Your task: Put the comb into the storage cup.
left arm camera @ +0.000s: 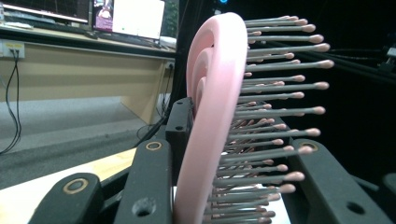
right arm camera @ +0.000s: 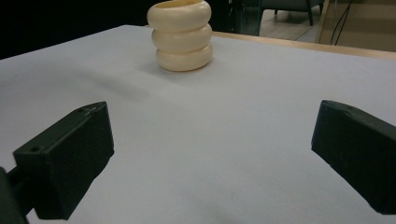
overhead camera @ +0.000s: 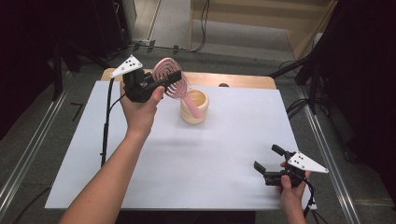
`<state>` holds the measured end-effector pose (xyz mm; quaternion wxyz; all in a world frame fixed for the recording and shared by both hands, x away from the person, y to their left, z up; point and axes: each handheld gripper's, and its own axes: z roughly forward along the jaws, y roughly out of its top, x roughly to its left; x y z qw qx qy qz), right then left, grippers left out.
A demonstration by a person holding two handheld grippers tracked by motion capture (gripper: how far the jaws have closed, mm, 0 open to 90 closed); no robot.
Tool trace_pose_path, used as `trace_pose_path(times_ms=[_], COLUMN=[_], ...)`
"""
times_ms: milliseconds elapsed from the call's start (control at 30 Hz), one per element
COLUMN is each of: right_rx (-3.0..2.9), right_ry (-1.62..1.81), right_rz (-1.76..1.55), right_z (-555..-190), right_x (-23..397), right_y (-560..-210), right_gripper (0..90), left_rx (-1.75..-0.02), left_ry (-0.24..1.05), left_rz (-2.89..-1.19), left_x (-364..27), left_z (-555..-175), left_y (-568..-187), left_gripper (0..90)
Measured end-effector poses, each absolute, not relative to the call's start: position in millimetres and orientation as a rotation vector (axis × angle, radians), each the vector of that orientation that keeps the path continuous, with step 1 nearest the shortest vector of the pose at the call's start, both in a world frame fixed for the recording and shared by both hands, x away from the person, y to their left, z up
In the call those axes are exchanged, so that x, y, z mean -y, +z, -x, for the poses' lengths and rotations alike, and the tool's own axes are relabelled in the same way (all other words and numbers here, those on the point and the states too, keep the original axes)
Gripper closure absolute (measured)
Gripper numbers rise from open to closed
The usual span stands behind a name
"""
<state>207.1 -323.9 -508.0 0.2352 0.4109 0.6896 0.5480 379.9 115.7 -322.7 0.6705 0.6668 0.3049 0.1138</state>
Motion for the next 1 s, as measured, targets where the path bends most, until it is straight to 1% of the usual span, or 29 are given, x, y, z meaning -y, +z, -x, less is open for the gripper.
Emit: trace_pose_path(times_ms=[400,1000], right_rx=[-1.893,-1.891], right_ry=[1.51,1.519], right_rz=[-1.127,-1.125], right_z=[-207.4,-207.2], right_x=[323.9,324.0], right_y=[-508.8,-509.5], right_gripper=[0.0,0.0], left_rx=[-0.705,-0.722], left_ry=[0.269,0.292], left_rz=[-1.491,-1.486], left_x=[-120.2,-113.5], left_z=[-389.0,-402.7], left_y=[-322.9,-324.6], left_gripper=[64.7,64.9])
